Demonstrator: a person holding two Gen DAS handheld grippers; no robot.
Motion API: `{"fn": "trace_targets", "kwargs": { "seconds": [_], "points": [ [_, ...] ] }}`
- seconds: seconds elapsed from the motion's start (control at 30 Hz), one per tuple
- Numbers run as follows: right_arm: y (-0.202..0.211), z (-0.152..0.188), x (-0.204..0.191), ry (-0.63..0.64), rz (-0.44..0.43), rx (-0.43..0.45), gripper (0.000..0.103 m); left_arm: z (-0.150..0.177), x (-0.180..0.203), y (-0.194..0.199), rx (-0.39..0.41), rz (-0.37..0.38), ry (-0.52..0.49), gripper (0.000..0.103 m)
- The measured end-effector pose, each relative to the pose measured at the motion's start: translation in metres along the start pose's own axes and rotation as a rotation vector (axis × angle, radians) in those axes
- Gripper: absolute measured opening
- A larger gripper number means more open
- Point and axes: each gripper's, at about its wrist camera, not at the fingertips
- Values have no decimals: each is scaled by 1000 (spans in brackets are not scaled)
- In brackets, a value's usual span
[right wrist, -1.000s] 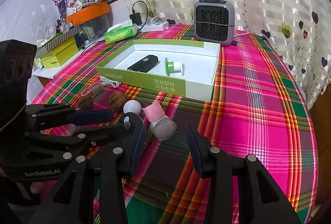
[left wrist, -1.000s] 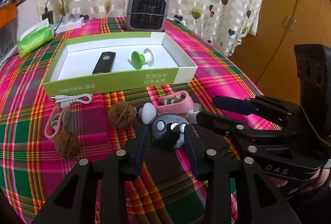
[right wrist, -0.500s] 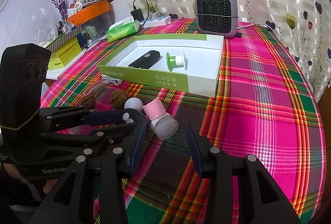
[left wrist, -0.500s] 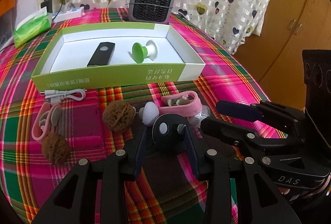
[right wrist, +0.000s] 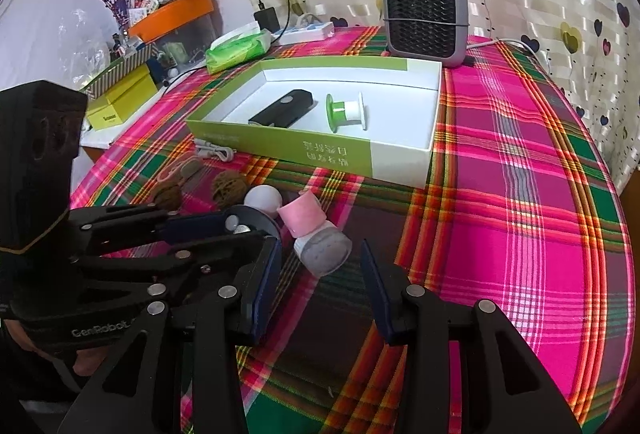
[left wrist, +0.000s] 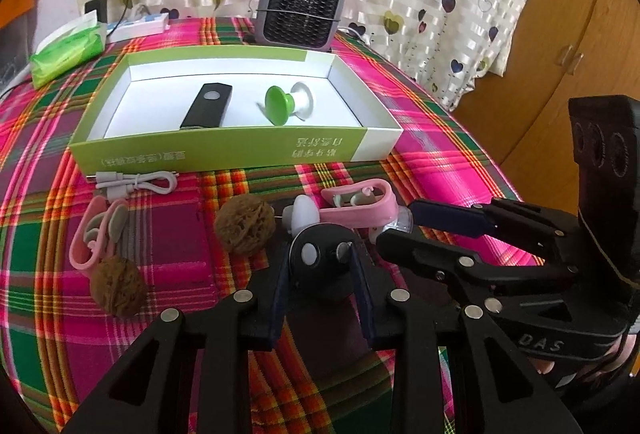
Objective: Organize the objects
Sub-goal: 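Grasp the black round disc with white dots with the left tool, then grasp the white round cap with the right tool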
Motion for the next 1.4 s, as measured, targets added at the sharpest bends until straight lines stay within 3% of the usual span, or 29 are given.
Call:
{"fn": "trace_targets", "kwargs": {
  "seconds": [0.33,0.4,0.9,1.4],
  "points": [
    [-12,-3,-1,8,38,-49,42,2,-8,3,7,1,3,27],
    [-12,-2,-2,11,43,-48,33,2,-7,3,8,3,2,27],
    [2,0,-5,30,78,-8,33,1,-3,16,40,3,-11,27],
    [10,-4,-21,66,60,30,33,0,-7,28,79,8,0,27]
  ]
}}
Point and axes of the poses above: each gripper's, at about its wrist camera, not at the fingertips, and y roughly against the way its jaws point, x to its right, z to its underside, and after that the axes turned 10 degrees about -z, right-handed
